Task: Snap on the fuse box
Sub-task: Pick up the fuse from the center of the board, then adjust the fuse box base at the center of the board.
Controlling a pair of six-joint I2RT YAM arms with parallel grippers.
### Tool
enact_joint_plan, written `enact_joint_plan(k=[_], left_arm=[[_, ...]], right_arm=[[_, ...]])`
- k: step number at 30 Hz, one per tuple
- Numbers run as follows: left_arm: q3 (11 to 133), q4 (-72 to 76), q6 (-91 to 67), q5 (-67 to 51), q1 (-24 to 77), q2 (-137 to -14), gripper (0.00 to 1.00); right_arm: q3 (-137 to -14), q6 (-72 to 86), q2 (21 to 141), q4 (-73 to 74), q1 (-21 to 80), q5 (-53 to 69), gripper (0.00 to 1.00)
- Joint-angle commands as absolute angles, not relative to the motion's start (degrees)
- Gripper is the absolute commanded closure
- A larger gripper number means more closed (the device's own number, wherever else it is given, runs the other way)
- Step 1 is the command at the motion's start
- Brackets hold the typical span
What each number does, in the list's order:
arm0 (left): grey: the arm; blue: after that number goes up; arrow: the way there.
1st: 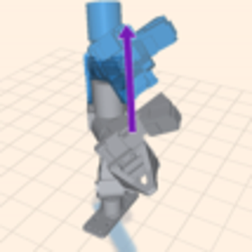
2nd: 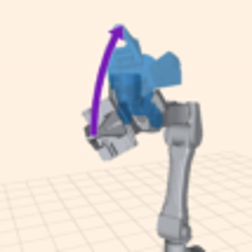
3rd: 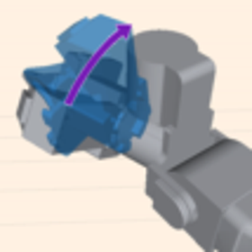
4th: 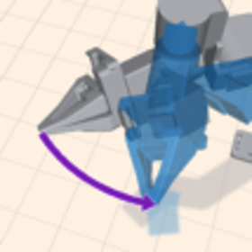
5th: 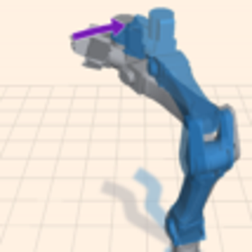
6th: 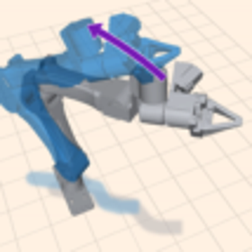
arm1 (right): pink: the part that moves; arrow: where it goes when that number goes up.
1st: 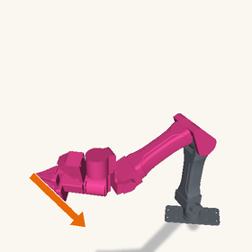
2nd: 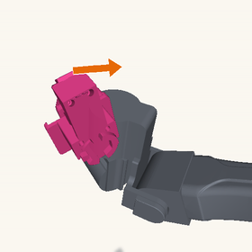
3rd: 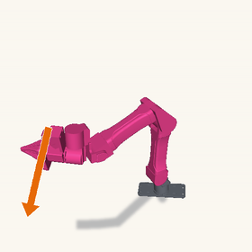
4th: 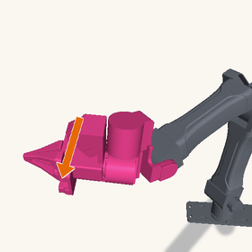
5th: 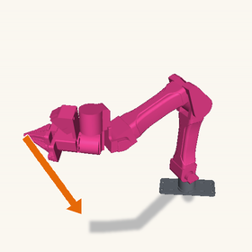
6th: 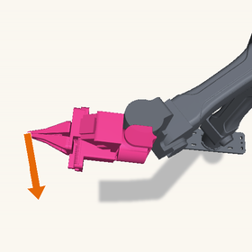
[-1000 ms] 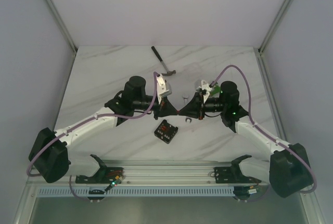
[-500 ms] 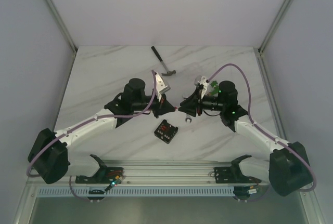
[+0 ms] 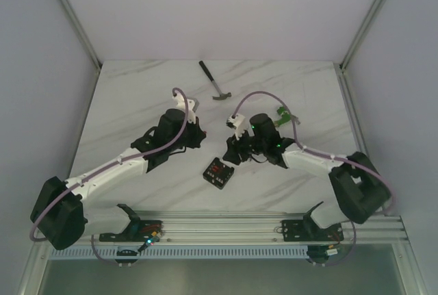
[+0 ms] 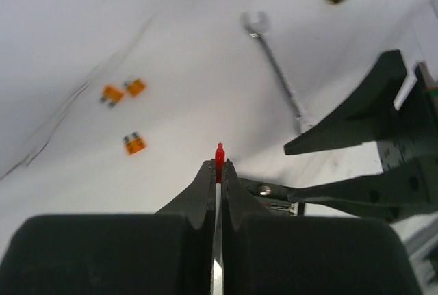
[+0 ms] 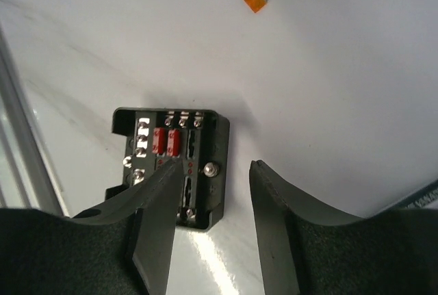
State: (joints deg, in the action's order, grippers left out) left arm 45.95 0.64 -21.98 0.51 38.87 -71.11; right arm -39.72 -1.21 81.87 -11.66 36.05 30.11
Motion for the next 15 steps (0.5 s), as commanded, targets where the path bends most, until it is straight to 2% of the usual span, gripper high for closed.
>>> enact_joint_plan(k=[1,8,15], left_arm=[[46.08,-6.7,-28.9,11.73,37.98,-70.39,1.0],[45.92,-8.87,-31.1,14.41,37.12,-69.73,1.0],[46.1,-9.72,-31.29,14.42,36.92,-69.04,1.0]], right_arm=[[-45.28,-5.07,86.98,-9.21,38.69,23.79,0.5],[-49.49,-6.58,94.38,-8.22,41.0,21.35,0.55],[-51.9,-7.33,97.54,-7.91,42.23,20.37,0.66]])
